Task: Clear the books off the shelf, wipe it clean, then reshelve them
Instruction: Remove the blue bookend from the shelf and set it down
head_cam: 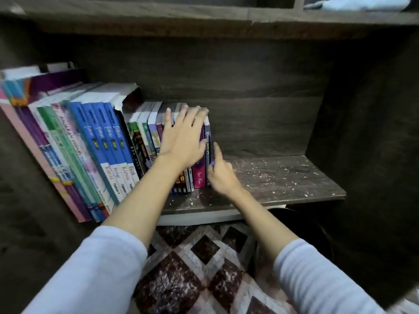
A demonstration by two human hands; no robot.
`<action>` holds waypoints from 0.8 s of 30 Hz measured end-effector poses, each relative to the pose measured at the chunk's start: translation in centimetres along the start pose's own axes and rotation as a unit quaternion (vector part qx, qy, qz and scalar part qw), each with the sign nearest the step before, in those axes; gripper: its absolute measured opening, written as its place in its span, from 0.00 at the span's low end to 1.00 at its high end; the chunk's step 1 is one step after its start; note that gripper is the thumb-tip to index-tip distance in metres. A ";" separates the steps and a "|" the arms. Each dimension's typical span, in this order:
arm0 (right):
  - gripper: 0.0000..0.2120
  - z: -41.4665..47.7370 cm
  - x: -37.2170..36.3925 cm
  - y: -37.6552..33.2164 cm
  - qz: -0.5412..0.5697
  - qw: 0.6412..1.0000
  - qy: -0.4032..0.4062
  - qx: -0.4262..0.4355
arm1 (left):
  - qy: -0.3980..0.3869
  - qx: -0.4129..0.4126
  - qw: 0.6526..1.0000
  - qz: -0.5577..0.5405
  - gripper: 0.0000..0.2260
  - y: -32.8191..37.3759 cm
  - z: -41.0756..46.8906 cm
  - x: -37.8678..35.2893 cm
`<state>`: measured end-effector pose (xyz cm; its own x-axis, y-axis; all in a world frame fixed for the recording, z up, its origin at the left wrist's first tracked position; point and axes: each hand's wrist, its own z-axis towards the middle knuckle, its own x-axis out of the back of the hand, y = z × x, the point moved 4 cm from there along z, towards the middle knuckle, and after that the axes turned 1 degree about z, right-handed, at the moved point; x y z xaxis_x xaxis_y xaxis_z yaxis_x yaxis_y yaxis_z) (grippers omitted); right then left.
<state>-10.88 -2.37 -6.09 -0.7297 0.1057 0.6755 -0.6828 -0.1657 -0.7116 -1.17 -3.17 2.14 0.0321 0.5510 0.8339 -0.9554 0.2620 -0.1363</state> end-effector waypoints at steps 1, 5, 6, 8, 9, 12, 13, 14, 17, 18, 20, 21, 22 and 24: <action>0.30 0.3 -0.4 0.2 0.002 1.000 0.006 0.002 | 0.003 0.005 1.000 0.016 0.29 0.1 0.2 -0.4; 0.28 1.2 -1.7 1.6 -0.024 1.000 0.013 -0.011 | 0.072 0.000 0.996 0.047 0.25 0.2 0.1 -2.4; 0.28 1.4 -2.0 2.0 -0.034 0.999 0.013 -0.008 | 0.103 -0.005 0.994 0.044 0.24 0.2 0.1 -2.8; 0.29 1.6 -2.2 2.2 -0.054 0.998 0.008 0.009 | 0.167 -0.016 0.985 0.049 0.23 -0.2 0.0 -3.1; 0.30 1.7 -2.2 2.3 -0.058 0.998 0.006 0.012 | 0.190 -0.023 0.980 0.049 0.22 -0.4 0.1 -3.4; 0.31 2.0 -2.7 2.6 -0.060 0.998 0.009 0.004 | 0.215 -0.037 0.975 0.046 0.22 -0.6 0.1 -3.5; 0.32 2.0 -2.8 2.6 -0.054 0.998 0.014 0.000 | 0.220 -0.035 0.974 0.043 0.22 -0.6 0.0 -3.4; 0.32 1.9 -3.1 2.6 -0.047 0.999 0.019 -0.001 | 0.222 -0.030 0.974 0.037 0.22 -0.7 0.0 -3.3; 0.34 1.6 -3.6 2.9 -0.014 0.999 0.033 -0.005 | 0.208 -0.007 0.978 0.032 0.25 -0.6 0.1 -3.5; 0.34 1.7 -3.5 2.9 -0.009 0.999 0.036 -0.008 | 0.197 0.000 0.980 0.039 0.27 -0.6 0.2 -3.5; 0.34 1.7 -3.7 3.0 -0.002 0.999 0.029 -0.019 | 0.175 0.016 0.983 0.047 0.31 -0.5 0.0 -3.9; 0.33 1.7 -3.8 3.1 0.003 0.999 0.025 -0.028 | 0.162 0.028 0.985 0.046 0.33 -0.3 -0.1 -4.0; 0.31 1.7 -3.8 3.3 0.008 0.999 0.022 -0.039 | 0.148 0.043 0.987 0.045 0.35 -0.1 -0.2 -4.2; 0.28 1.7 -3.9 3.9 0.015 0.998 0.019 -0.065 | 0.123 0.070 0.989 0.051 0.40 0.4 -0.5 -4.7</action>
<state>-10.59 -5.05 -11.18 -0.7486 0.1406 0.6479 -0.6583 -0.0418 -0.7516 -1.54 -5.27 -2.04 -0.0126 0.7496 0.6618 -0.9879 0.0929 -0.1241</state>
